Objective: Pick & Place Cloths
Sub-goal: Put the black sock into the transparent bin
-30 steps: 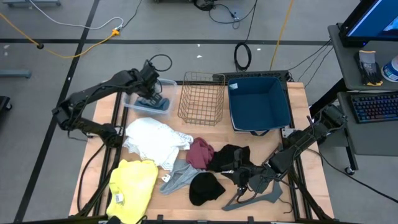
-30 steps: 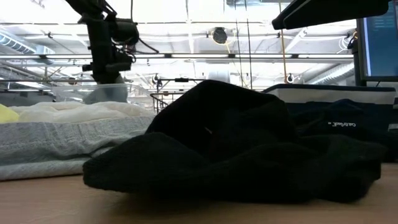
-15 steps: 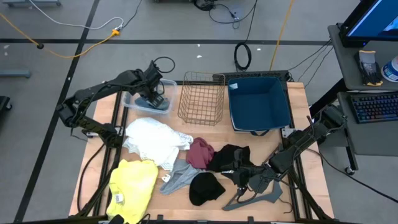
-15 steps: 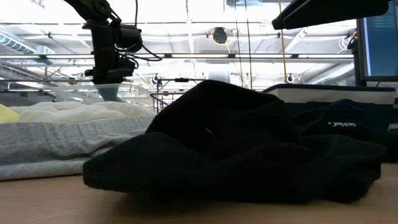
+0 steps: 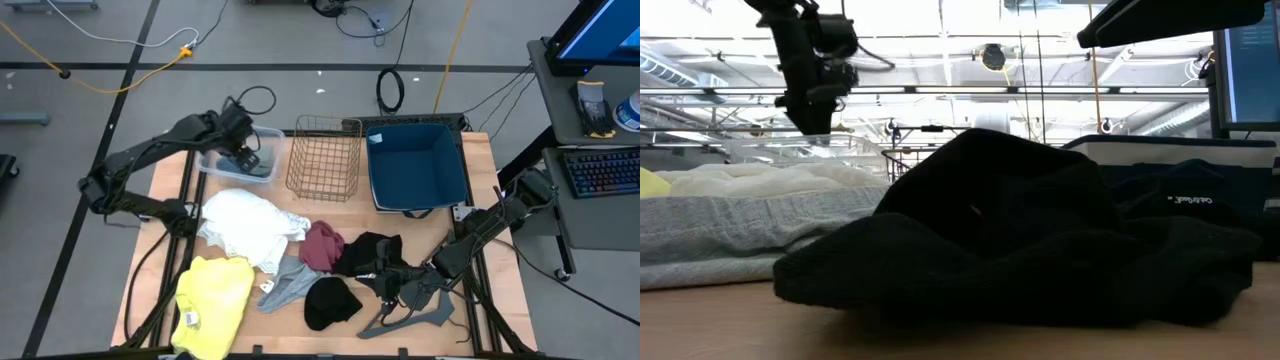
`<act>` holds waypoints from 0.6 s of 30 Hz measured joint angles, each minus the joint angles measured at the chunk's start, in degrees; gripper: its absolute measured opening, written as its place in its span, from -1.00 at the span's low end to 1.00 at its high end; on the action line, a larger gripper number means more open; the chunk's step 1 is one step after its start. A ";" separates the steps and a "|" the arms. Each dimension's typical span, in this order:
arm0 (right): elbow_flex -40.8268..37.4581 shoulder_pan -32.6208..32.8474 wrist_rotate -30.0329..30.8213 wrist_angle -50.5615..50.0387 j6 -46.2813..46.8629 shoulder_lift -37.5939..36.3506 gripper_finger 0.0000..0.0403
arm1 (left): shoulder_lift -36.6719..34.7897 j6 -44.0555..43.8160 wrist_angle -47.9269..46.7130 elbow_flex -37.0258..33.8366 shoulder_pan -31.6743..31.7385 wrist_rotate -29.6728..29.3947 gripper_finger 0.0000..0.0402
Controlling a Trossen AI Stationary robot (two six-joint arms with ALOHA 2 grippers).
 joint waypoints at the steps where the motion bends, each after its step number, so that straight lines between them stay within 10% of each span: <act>1: 0.00 -0.01 0.00 -0.18 -0.06 0.00 -0.42 | -1.24 -0.01 0.43 0.00 -0.26 0.00 0.14; 18: -0.02 -3.52 -10.55 1.17 1.02 0.04 -0.42 | -16.47 5.78 9.96 0.00 -14.59 2.55 0.14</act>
